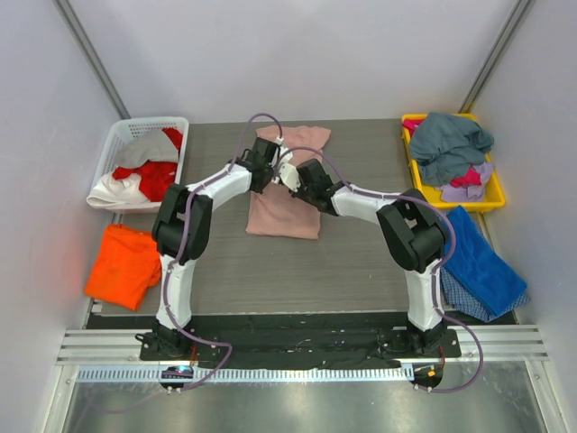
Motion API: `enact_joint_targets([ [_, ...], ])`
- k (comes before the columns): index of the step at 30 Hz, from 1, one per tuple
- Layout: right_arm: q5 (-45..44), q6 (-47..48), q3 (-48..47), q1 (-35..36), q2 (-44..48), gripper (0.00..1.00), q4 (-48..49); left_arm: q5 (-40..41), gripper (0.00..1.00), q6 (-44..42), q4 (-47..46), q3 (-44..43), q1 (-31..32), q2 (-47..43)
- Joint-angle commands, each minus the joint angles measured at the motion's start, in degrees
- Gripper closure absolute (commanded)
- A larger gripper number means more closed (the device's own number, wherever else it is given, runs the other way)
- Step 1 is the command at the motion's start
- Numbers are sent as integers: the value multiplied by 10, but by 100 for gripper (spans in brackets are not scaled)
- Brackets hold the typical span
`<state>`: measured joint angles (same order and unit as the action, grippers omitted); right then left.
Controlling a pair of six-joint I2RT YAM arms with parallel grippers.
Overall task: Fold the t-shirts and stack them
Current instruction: Fold the folded rectangular tshirt in 1/3 of the way
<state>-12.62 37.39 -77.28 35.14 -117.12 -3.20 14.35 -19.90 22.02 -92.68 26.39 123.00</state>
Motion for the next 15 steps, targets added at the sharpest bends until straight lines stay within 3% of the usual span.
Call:
enact_joint_targets([
  [1,-16,-7,5,-2,65,66,-3,23,76,-7,-4,12,0,-72],
  [8,-17,-18,19,5,99,66,-21,15,76,3,14,28,0,-109],
  [15,-2,-35,62,27,147,65,-52,-86,71,16,106,59,0,-153],
])
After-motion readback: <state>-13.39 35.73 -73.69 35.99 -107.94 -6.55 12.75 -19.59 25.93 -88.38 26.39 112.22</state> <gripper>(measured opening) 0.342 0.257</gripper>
